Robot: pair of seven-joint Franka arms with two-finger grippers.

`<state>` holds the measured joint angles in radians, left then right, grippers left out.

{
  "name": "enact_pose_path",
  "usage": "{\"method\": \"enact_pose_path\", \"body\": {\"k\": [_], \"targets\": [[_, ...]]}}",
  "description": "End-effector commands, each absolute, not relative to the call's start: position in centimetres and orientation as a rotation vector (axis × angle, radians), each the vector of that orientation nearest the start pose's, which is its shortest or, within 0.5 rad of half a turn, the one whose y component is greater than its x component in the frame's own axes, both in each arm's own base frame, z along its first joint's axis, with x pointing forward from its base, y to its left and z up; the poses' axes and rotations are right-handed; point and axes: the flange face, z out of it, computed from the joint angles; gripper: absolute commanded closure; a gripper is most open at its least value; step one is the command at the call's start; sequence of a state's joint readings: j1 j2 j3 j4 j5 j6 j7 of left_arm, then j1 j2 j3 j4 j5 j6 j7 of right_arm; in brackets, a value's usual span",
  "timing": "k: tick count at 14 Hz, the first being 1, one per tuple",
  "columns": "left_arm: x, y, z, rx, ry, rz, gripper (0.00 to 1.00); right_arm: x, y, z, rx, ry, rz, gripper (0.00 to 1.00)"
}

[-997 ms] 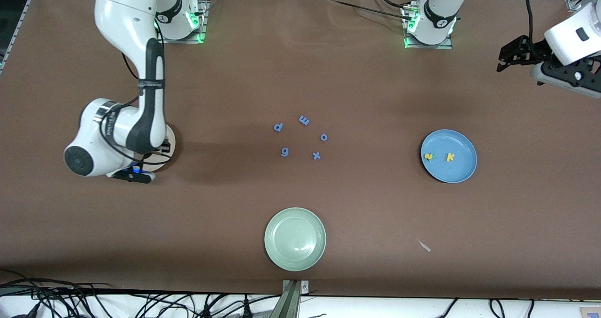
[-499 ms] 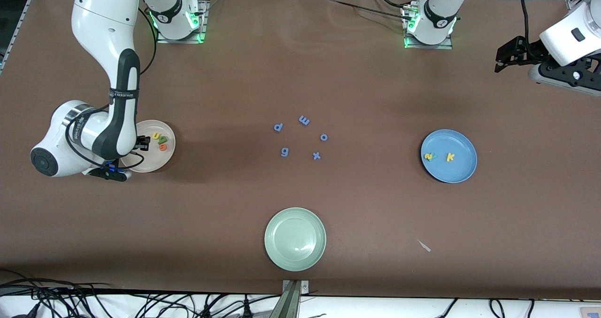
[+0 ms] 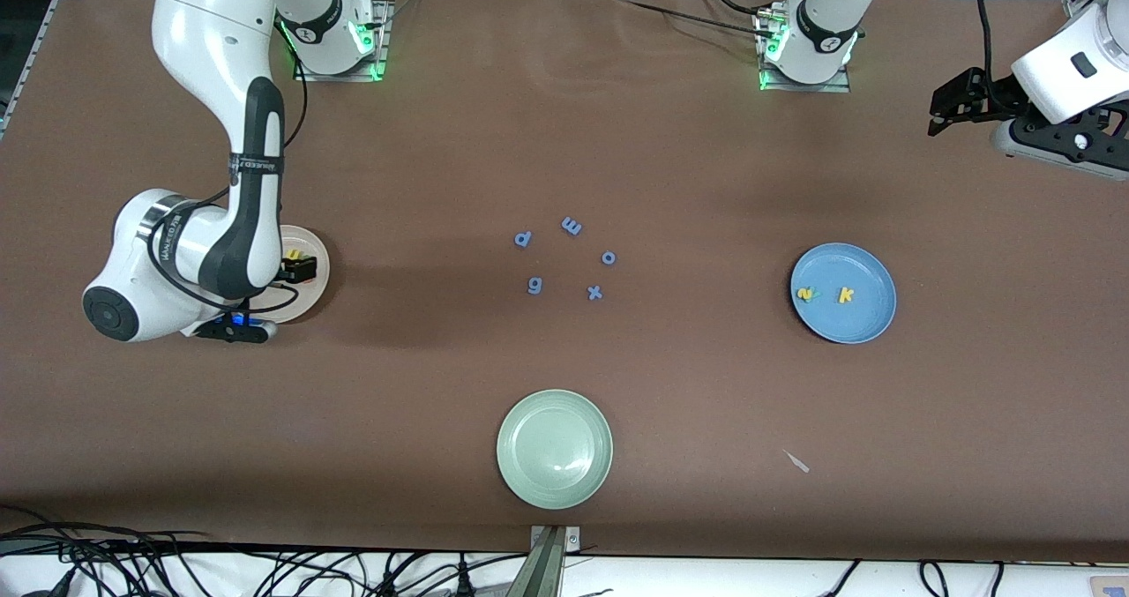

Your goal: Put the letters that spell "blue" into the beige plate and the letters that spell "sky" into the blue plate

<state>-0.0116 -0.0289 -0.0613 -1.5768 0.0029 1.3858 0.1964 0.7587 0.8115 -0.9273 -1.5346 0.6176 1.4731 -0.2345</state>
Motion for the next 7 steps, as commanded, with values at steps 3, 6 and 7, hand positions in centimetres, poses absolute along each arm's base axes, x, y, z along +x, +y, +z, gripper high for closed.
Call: {"method": "enact_pose_path", "body": {"k": [3, 6, 7], "targets": [[52.3, -4.1, 62.8, -3.079, 0.404, 0.265, 0.0, 64.2, 10.9, 34.6, -3.026, 0.062, 0.749, 0.0], [52.3, -4.1, 62.8, -3.08, 0.403, 0.265, 0.0, 63.2, 14.3, 38.9, -3.062, -0.031, 0.695, 0.0], [52.3, -4.1, 62.7, -3.082, 0.398, 0.267, 0.0, 62.7, 14.6, 40.2, -3.093, -0.098, 0.661, 0.0]]}}
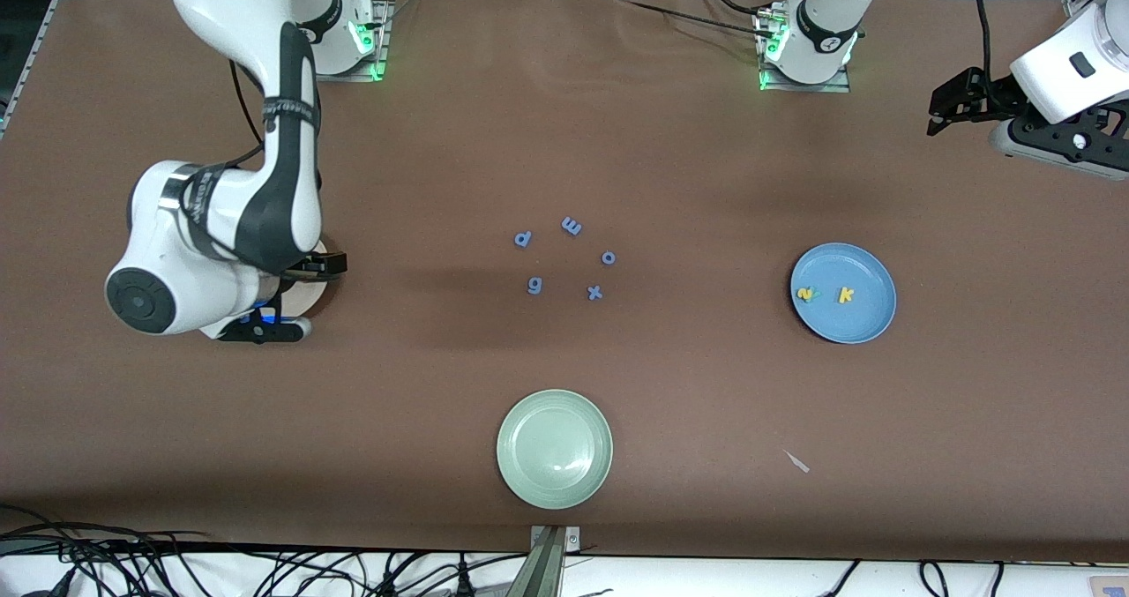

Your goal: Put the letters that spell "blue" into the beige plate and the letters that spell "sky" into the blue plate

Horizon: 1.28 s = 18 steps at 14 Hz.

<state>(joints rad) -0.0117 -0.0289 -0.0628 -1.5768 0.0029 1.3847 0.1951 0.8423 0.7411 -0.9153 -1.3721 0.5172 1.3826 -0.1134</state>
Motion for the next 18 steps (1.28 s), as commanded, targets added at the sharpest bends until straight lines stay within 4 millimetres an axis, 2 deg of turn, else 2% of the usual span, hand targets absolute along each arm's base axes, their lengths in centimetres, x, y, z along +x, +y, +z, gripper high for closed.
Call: {"method": "enact_pose_path", "body": {"k": [1, 2, 5, 8, 11, 14, 15, 18], "targets": [[52.3, -4.1, 62.8, -3.088, 0.357, 0.262, 0.0, 61.4, 15.2, 40.9, -3.119, -0.174, 0.654, 0.0], [52.3, -4.1, 62.8, -3.091, 0.3, 0.261, 0.0, 60.2, 15.4, 41.7, -3.172, -0.223, 0.619, 0.0], [52.2, -4.8, 62.8, -3.092, 0.252, 0.262, 0.0, 57.3, 14.3, 45.5, -3.163, -0.159, 0.549, 0.0], [52.2, -4.6, 62.8, -3.093, 0.242, 0.262, 0.0, 55.7, 10.7, 51.3, -3.124, -0.114, 0.44, 0.0], [52.2, -4.6, 62.9, -3.093, 0.242, 0.26, 0.0, 54.3, 7.3, 55.7, -3.14, -0.061, 0.36, 0.0], [52.2, -4.6, 62.9, -3.093, 0.242, 0.26, 0.0, 53.6, 5.8, 60.0, -3.207, -0.055, 0.233, 0.0], [52.2, -4.6, 62.9, -3.093, 0.242, 0.26, 0.0, 53.7, 5.6, 60.6, -3.21, -0.049, 0.211, 0.0], [52.2, -4.6, 62.9, -3.093, 0.242, 0.262, 0.0, 54.1, 3.7, 59.8, -3.208, 0.029, 0.205, 0.0]]}}
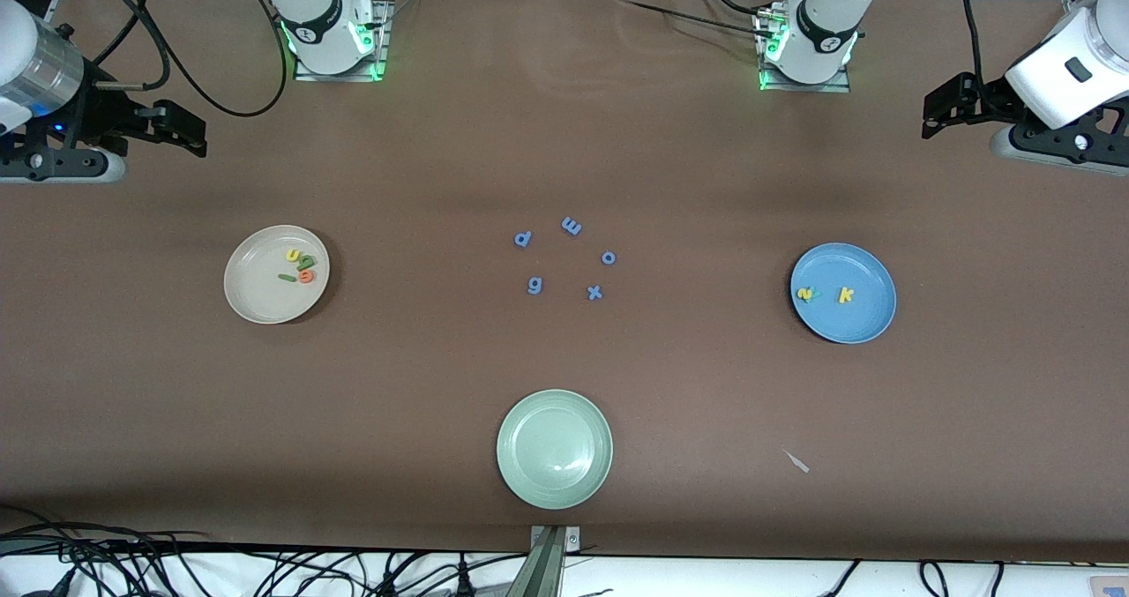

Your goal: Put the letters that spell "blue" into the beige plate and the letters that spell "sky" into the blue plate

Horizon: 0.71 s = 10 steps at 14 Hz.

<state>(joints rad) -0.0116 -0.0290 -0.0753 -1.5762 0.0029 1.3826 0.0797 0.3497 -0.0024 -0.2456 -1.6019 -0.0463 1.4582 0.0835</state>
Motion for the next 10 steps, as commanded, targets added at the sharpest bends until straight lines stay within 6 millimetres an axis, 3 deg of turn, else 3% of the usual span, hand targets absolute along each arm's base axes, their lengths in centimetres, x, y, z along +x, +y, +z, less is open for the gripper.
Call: {"method": "enact_pose_path", "body": {"k": [1, 10], "targets": [[52.2, -4.57, 62.98, -3.093, 0.242, 0.257, 0.0, 54.5, 3.35, 59.74, -3.208, 0.043, 0.176, 0.0], [52.17, -4.65, 62.97, -3.093, 0.242, 0.259, 0.0, 55.2, 3.86, 58.81, -3.179, 0.061, 0.194, 0.0]]}}
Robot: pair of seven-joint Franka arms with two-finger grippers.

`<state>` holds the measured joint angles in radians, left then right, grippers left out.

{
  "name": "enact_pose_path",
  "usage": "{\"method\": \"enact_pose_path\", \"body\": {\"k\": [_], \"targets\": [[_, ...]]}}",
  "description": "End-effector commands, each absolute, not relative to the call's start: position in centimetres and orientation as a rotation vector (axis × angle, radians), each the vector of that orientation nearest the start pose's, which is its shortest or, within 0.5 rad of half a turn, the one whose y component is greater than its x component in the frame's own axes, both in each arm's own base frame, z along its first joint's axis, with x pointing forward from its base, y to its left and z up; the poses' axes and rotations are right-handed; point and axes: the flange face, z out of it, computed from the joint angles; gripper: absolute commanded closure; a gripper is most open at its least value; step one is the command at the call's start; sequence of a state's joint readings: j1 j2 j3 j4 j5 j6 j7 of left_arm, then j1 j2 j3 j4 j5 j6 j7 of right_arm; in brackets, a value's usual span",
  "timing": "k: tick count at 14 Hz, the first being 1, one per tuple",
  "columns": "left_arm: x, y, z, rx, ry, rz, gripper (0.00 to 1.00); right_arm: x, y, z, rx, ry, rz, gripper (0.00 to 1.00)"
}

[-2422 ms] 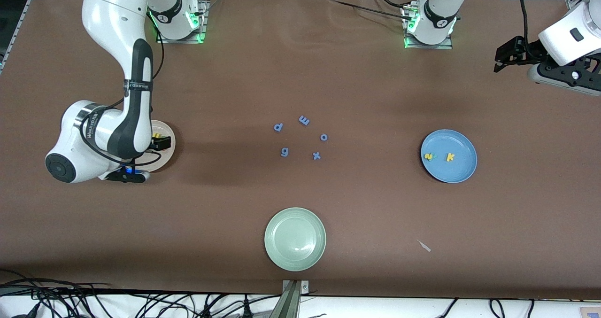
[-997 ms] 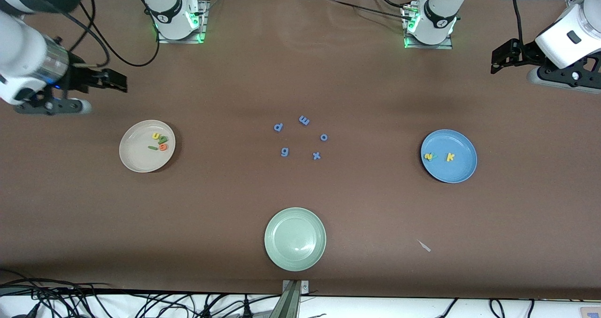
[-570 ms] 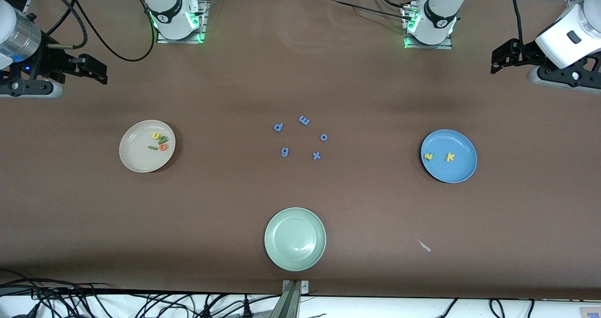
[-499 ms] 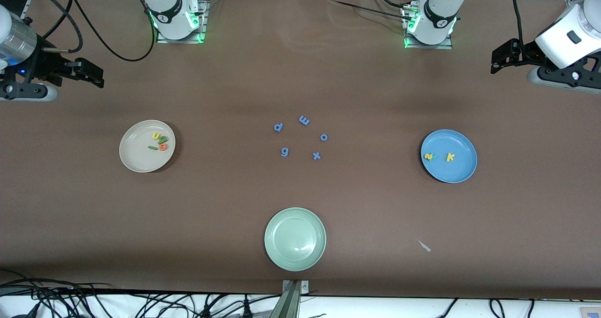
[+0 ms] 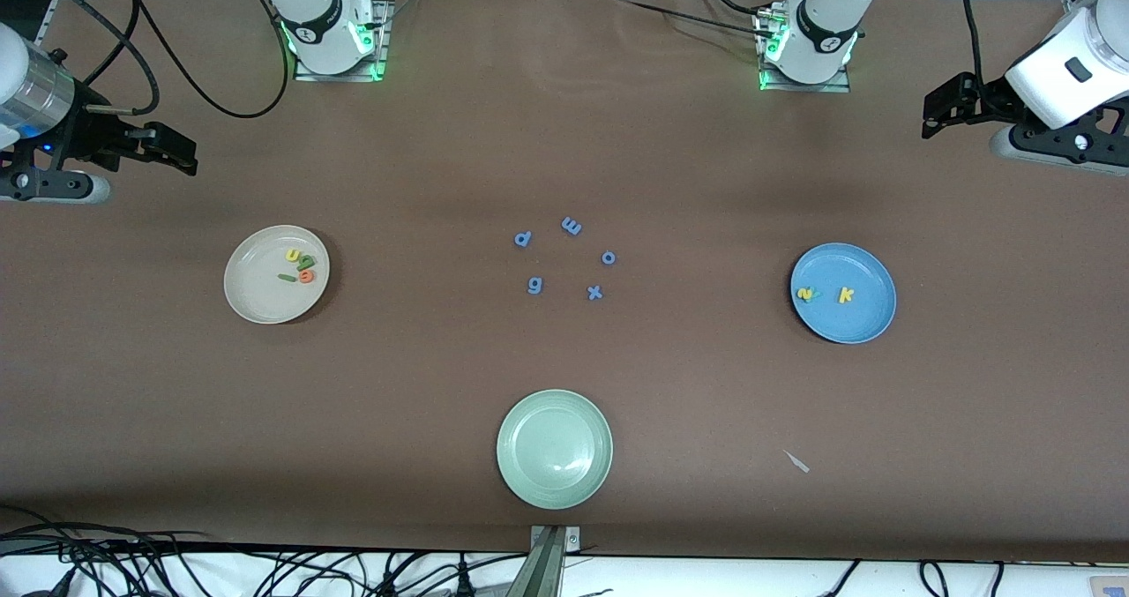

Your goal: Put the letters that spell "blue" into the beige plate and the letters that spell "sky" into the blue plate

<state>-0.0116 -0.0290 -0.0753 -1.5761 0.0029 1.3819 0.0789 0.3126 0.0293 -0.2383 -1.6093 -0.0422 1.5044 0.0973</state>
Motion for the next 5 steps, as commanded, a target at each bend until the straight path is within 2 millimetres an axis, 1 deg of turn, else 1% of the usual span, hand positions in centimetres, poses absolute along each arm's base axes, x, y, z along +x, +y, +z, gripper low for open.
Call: {"method": "enact_pose_path", "body": {"k": [1, 5], "targets": [[52.2, -4.7, 63.0, -3.092, 0.244, 0.259, 0.0, 55.2, 3.7, 58.8, -3.18, 0.069, 0.193, 0.0], [52.2, -4.8, 62.9, -3.092, 0.247, 0.262, 0.0, 55.2, 2.6, 58.9, -3.176, 0.103, 0.194, 0.0]]}}
